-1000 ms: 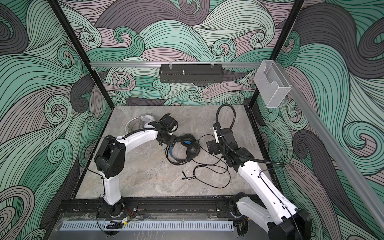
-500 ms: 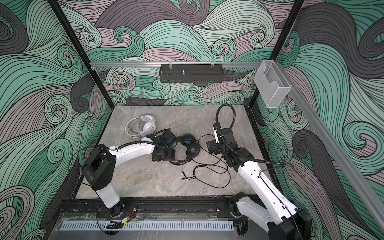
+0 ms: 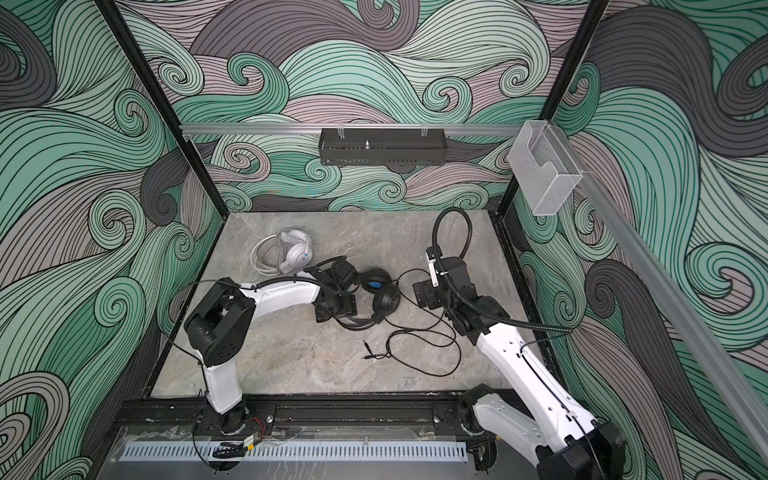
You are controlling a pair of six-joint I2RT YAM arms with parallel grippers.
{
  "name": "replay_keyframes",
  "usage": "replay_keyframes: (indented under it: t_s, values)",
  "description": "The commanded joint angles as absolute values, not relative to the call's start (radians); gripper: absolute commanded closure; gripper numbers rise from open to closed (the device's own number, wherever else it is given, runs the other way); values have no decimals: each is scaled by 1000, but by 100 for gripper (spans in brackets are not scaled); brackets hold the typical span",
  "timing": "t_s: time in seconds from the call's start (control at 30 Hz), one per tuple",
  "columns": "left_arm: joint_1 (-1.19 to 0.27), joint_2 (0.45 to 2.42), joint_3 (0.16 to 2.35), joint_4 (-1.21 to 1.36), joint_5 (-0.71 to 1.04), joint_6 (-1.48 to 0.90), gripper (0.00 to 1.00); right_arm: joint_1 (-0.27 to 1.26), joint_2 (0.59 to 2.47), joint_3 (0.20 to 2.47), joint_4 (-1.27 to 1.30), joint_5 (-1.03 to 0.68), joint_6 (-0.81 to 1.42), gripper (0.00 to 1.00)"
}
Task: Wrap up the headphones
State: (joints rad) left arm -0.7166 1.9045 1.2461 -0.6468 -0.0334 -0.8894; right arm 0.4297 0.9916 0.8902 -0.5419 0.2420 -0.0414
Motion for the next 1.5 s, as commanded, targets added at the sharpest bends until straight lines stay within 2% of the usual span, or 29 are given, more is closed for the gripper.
replay_keyframes:
  t_s: [0.0, 0.2, 0.43, 0.5, 0.53, 0.9, 1.0, 1.17, 1.27, 1.47]
  values:
    - [-714, 1933, 1265, -660, -25, -929, 42, 435, 976, 899, -539, 242, -31, 0]
    - [-708, 1949, 1230, -672, -64, -925, 46, 434, 968, 889, -542, 259, -37, 0]
    - [-698, 1942, 1276, -714, -184, -849, 82, 434, 961, 896, -555, 244, -43, 0]
    - [-691, 1918, 1300, -736, -220, -806, 97, 434, 948, 894, -574, 241, -43, 0]
    - [-687, 1900, 1312, -743, -237, -776, 100, 434, 937, 890, -583, 232, -42, 0]
    - [-657, 1649, 1501, -789, -289, -255, 100, 435, 733, 773, -430, -219, -69, 0]
    - [-647, 1558, 1533, -778, -309, -170, 100, 434, 708, 772, -403, -291, -63, 0]
    - [-636, 1447, 1593, -788, -329, -68, 100, 434, 691, 813, -412, -334, -86, 0]
    - [-637, 1360, 1541, -700, -339, -1, 100, 434, 707, 864, -417, -347, -80, 0]
    - [-649, 1370, 1533, -695, -204, 117, 100, 434, 735, 985, -440, -312, -15, 1]
